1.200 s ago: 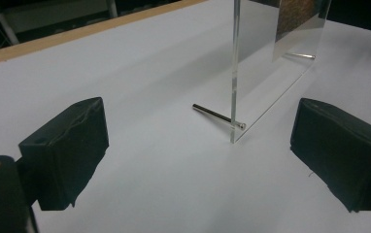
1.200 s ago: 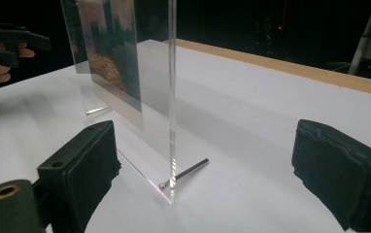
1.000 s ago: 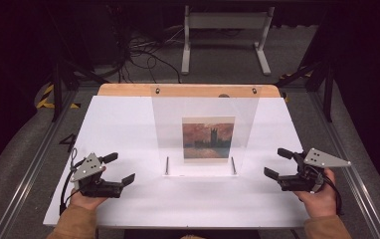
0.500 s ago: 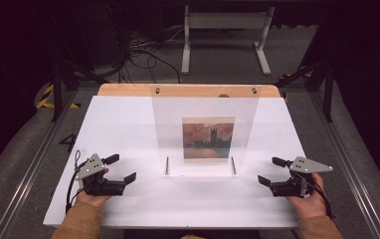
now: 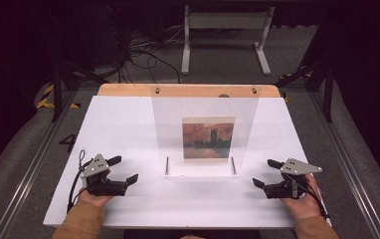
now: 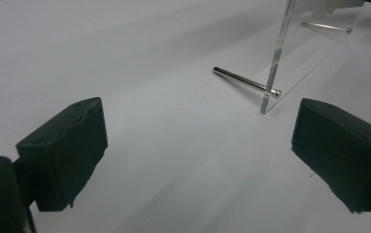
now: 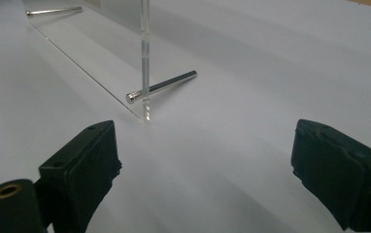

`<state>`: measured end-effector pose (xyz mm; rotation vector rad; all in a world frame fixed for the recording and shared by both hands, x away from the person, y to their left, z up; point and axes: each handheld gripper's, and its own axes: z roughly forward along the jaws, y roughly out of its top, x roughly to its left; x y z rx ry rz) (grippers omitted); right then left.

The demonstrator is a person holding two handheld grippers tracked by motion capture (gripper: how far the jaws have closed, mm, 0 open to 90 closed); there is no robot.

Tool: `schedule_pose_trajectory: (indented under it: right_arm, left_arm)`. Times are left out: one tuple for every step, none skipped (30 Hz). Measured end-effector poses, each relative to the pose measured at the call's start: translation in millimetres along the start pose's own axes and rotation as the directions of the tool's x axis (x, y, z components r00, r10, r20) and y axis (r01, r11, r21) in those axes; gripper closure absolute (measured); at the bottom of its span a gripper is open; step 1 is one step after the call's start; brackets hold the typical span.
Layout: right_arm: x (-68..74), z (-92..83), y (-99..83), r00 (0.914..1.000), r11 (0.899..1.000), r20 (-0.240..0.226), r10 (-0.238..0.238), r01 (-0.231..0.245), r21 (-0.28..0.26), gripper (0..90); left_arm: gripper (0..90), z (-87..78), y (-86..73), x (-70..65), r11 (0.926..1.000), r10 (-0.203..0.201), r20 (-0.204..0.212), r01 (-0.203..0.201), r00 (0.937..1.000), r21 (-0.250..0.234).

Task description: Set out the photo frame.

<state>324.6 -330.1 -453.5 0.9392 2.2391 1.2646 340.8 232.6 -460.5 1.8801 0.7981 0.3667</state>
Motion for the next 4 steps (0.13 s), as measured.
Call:
schedule_pose_trajectory:
  right_arm:
    - [0.0,0.0,0.1,1.0,1.0,0.0,0.0,0.0,0.0,9.8]
    - [0.1,0.0,0.1,1.0,1.0,-0.001,0.003,-0.003,-0.001,9.8]
    - [0.4,-0.2,0.3,1.0,1.0,-0.003,0.009,-0.009,-0.004,9.8]
    - [0.5,-0.3,0.5,0.9999,1.0,-0.005,0.01,-0.01,-0.007,9.8]
  left_arm:
    - [6.2,-0.1,0.0,-0.1,1.0,0.0,0.0,0.0,1.0,-0.001]
    - [6.2,-0.2,0.1,-0.1,1.0,0.0,-0.001,0.0,1.0,-0.001]
    - [6.2,-0.5,0.4,-0.1,1.0,0.005,-0.006,-0.005,1.0,-0.002]
    - [6.3,-0.5,0.4,-0.1,1.0,0.005,-0.006,-0.005,1.0,-0.002]
